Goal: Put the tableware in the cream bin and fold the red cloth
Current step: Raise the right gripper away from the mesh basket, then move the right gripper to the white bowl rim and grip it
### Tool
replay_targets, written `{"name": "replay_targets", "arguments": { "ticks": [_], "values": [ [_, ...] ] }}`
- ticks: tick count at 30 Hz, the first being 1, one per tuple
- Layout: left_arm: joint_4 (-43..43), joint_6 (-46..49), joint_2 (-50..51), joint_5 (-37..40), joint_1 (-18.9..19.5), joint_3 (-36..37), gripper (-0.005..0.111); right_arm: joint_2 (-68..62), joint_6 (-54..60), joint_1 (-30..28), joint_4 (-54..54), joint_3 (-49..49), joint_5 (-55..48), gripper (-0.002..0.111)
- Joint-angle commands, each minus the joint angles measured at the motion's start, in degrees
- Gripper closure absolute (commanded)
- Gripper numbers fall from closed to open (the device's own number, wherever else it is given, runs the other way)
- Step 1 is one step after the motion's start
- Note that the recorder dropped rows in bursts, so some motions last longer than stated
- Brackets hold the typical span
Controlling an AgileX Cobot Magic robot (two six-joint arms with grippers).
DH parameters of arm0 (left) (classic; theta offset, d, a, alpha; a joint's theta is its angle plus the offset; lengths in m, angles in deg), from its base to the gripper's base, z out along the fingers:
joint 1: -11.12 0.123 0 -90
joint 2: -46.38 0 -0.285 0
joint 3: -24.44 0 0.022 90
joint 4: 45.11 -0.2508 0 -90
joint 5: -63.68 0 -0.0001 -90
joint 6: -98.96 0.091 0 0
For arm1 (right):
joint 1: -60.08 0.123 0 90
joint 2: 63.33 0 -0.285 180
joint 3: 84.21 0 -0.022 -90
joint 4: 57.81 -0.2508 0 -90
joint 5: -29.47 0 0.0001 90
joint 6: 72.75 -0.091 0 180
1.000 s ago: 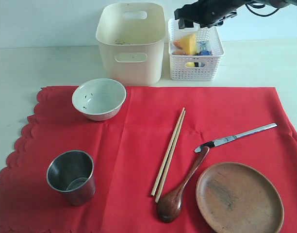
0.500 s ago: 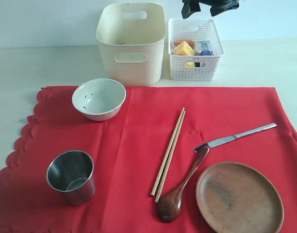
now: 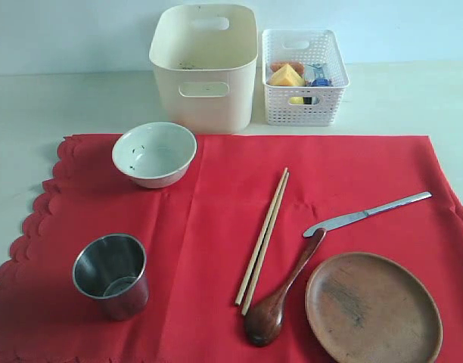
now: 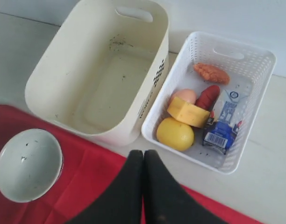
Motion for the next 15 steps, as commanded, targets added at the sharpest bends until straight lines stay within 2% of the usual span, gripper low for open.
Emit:
{"name": "replay_targets", "arguments": {
  "ticks": [1,11,15],
  "values": [
    [0.11,-0.26,-0.37,-0.21,-0.33,0.21,0.106,4.73,0.08,1.42,0.06,6.85,-0.03,0.108],
    [0.11,-0.26,-0.37,-0.21,-0.33,0.21,0.106,12.81,1.5,7.38,-1.27,29.09,9.6,0.108],
    [0.11,-0.26,-0.37,-0.21,-0.33,0.21,0.106,13.12,12.47,10.97,-10.63,35.36,11.58,0.108]
  ]
}}
